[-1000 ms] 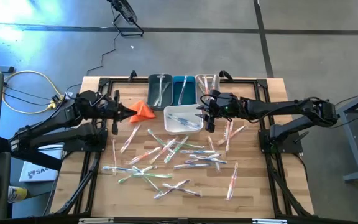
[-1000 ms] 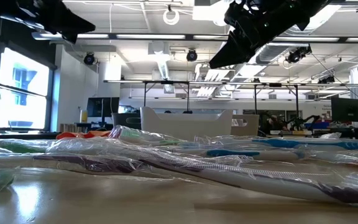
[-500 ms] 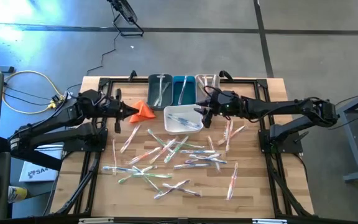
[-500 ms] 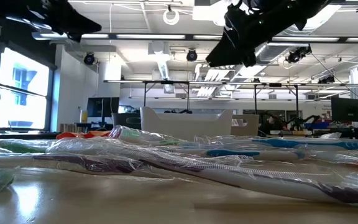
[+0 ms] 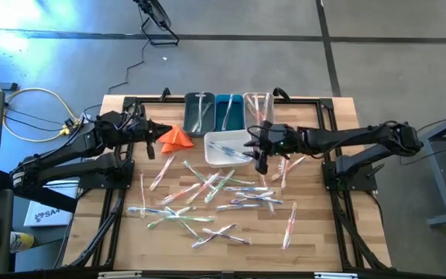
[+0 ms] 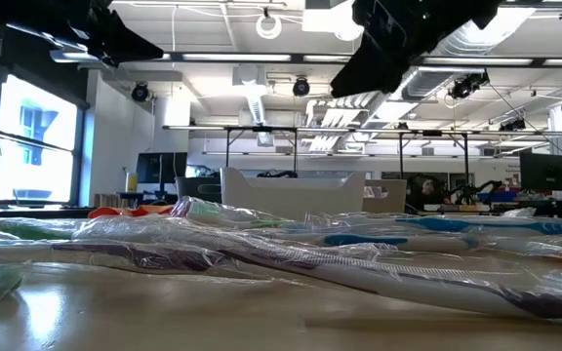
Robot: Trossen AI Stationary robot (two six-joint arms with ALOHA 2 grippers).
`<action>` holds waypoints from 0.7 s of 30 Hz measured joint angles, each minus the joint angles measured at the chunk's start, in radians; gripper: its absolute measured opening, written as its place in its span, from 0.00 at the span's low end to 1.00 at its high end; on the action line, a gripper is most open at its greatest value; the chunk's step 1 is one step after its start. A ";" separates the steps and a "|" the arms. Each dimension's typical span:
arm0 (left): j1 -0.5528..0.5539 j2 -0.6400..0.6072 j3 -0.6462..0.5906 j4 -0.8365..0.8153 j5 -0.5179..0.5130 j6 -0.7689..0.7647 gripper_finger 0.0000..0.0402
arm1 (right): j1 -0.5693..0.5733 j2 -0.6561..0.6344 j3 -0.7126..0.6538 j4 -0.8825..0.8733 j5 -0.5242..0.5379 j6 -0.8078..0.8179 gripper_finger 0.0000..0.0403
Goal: Pick & Place Toothbrushes
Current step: Put the blue toothbrush into the white bin
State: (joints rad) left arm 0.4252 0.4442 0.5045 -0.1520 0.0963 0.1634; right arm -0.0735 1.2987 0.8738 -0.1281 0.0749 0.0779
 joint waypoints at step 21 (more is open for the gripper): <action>0.000 0.000 0.000 0.000 0.000 -0.015 0.02 | 0.236 0.000 0.092 -0.519 0.057 0.304 0.34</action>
State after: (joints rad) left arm 0.4252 0.4442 0.5045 -0.1524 0.0963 0.1486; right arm 0.1626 1.2987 0.9653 -0.6470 0.1316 0.3821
